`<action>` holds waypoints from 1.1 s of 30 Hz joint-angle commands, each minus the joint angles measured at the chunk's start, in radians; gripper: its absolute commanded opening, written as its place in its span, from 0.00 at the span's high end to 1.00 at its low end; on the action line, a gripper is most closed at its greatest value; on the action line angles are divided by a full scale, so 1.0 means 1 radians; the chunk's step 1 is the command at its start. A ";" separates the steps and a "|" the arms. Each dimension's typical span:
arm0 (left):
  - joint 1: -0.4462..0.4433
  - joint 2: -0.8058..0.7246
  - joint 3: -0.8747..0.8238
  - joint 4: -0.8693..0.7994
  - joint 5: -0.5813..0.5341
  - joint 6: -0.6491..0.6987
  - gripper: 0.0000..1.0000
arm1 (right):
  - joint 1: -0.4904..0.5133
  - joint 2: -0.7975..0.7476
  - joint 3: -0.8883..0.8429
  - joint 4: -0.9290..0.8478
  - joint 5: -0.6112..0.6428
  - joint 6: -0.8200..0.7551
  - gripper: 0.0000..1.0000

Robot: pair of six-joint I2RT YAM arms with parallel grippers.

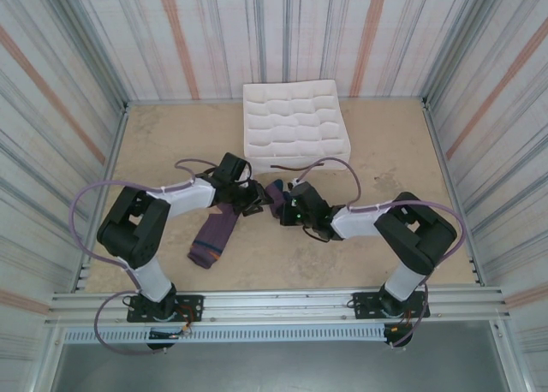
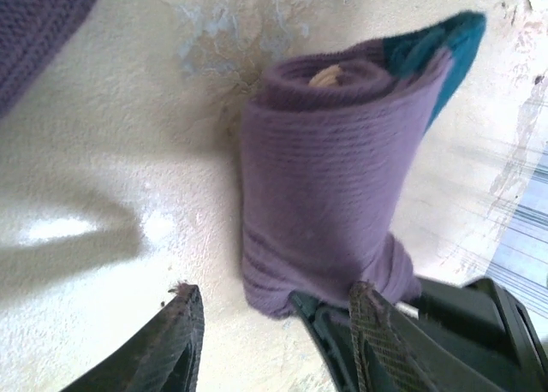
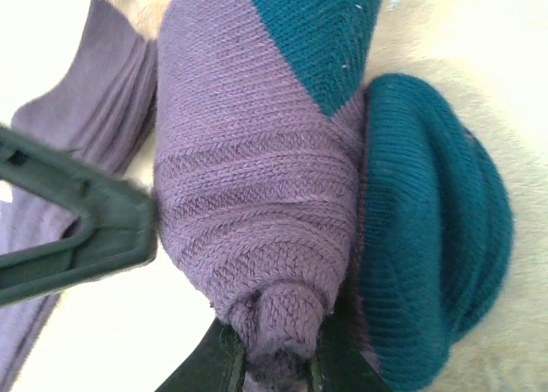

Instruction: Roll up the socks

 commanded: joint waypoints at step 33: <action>-0.082 0.141 0.102 0.183 0.000 0.145 0.37 | -0.307 0.332 -0.342 0.519 -0.480 0.715 1.00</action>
